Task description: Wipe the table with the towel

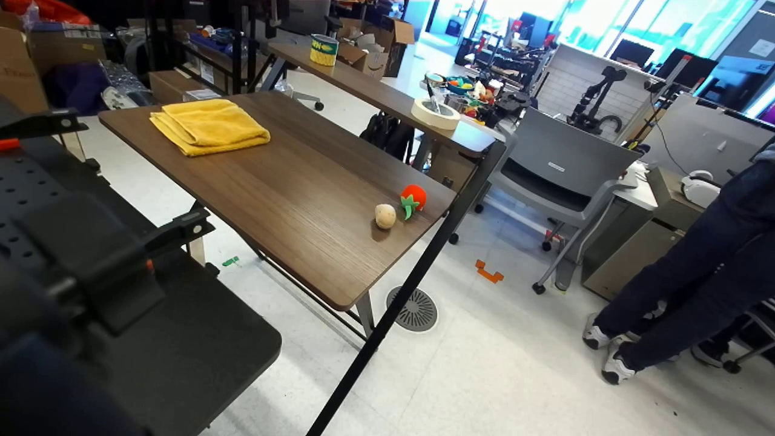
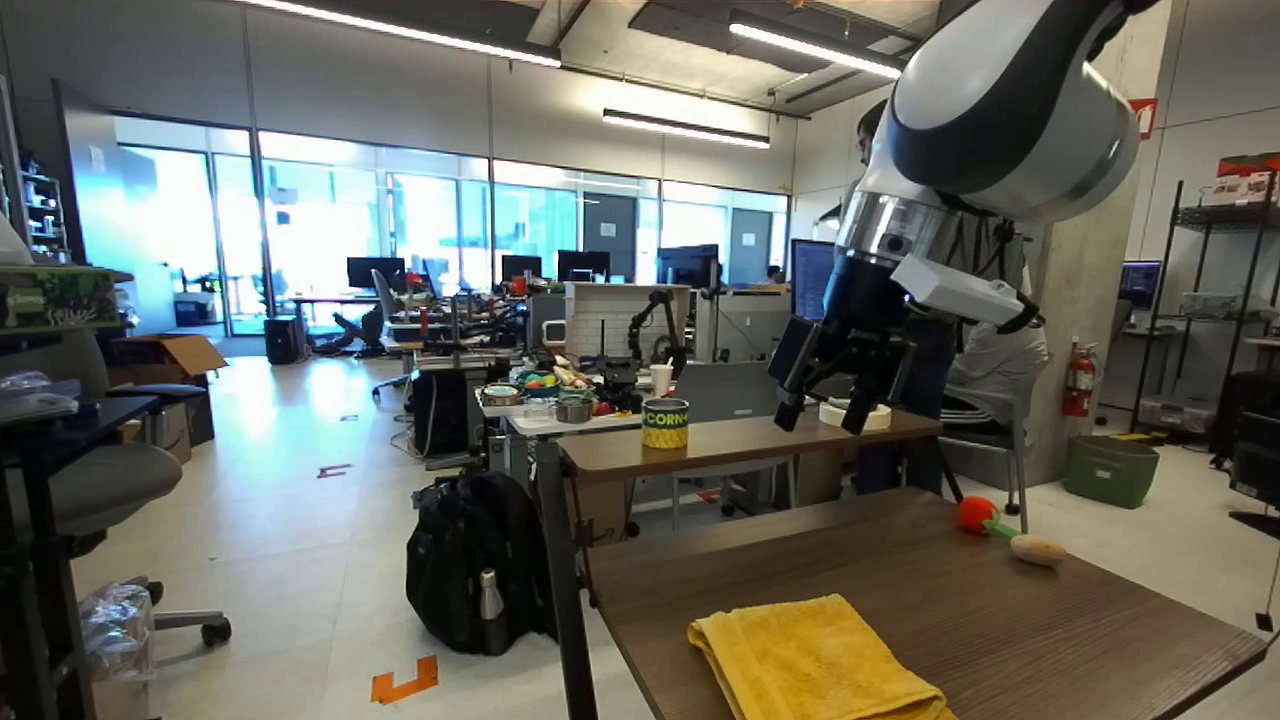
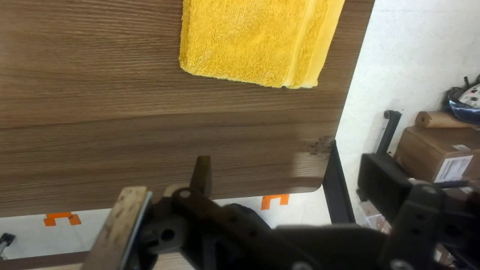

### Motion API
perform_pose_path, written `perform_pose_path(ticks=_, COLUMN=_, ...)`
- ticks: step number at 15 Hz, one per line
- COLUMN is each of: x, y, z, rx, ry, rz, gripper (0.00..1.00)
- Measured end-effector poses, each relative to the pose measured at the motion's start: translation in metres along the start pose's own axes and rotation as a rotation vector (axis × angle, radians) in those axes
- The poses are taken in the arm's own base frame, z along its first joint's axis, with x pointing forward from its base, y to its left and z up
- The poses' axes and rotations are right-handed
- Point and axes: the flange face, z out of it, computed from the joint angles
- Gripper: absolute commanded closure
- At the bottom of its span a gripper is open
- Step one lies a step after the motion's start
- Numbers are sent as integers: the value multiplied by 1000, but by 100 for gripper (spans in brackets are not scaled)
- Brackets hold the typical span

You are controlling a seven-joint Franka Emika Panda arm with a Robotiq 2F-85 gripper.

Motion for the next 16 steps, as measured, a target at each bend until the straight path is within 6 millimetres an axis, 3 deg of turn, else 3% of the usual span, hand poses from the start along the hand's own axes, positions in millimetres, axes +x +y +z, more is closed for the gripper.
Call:
perform_pose_path(ticks=2, x=-5, y=8, z=5, rx=-11, ry=-35, rz=16, gripper=0)
perform_pose_path(ticks=7, x=-28, y=57, z=33, rx=-27, ry=-332, rz=98, gripper=0)
perform_pose_path(ticks=9, x=-30, y=62, z=48, rx=-23, ry=-397, rz=109, gripper=0)
perform_pose_path(ticks=12, x=-26, y=43, z=75, rx=-37, ry=-338, rz=69, gripper=0)
perform_pose_path(ticks=16, x=-45, y=-25, z=119, rx=-114, ry=-225, rz=-99, gripper=0)
